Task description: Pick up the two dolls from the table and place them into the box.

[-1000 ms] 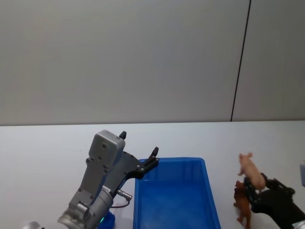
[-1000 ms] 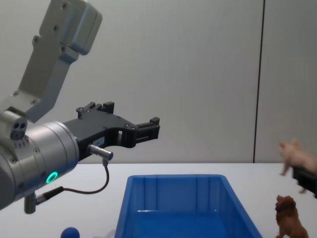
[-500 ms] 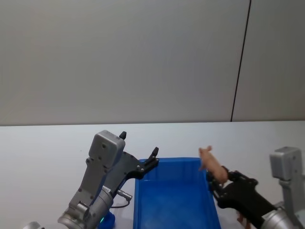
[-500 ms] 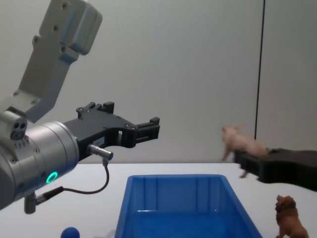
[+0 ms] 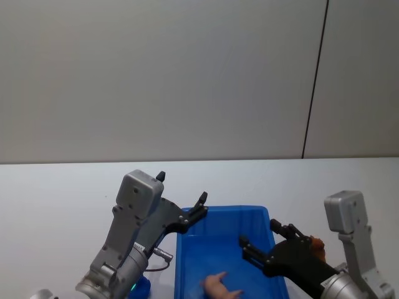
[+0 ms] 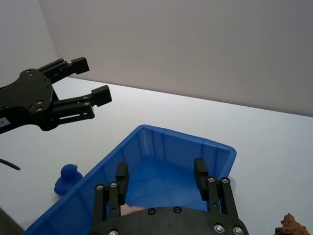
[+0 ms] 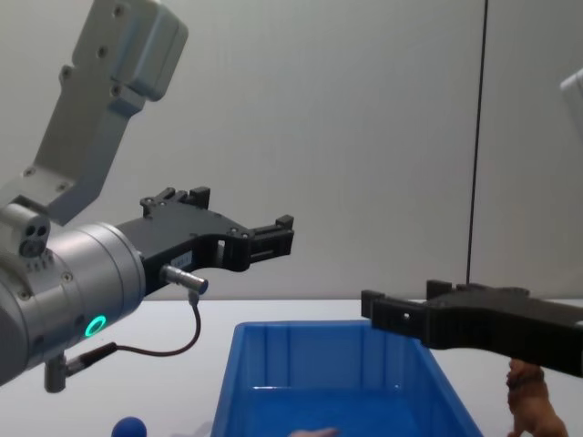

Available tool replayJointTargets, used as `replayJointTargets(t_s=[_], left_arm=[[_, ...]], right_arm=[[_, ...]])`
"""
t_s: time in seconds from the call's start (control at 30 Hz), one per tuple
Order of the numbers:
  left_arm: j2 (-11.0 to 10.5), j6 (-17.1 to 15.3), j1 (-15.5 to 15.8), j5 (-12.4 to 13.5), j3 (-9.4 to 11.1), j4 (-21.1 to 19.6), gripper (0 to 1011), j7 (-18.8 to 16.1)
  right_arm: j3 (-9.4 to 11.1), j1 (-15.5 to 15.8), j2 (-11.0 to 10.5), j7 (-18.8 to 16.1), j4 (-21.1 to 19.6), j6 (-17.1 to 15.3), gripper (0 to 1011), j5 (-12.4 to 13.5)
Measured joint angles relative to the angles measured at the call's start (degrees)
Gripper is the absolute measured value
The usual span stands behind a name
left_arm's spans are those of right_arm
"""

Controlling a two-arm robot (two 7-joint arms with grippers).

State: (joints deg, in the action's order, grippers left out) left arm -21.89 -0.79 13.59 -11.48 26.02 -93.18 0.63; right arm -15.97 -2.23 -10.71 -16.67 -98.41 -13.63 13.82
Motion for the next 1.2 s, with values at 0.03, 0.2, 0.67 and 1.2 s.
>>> replayJointTargets(t_s=[0.03, 0.2, 0.67, 1.2], left_arm=[[0.0, 0.0, 0.0, 0.0, 0.0, 0.0, 1001, 0.0], [0.0, 0.0, 0.0, 0.0, 0.0, 0.0, 1001, 0.0], [0.0, 0.0, 0.0, 0.0, 0.0, 0.0, 1001, 0.0], [0.0, 0.0, 0.0, 0.0, 0.0, 0.0, 1001, 0.0]], right_arm=[[-0.02, -0.01, 0.01, 0.09, 0.03, -0.16, 823, -0.05], [0.02, 0.27, -0.17, 1.42, -0.12, -0.6, 940, -0.32], [1.55, 3.52, -2.87, 7.29, -4.23, -0.47, 1001, -1.12], [3.91, 7.9, -5.69, 14.92, -6.81, -2.19, 1001, -0.07]])
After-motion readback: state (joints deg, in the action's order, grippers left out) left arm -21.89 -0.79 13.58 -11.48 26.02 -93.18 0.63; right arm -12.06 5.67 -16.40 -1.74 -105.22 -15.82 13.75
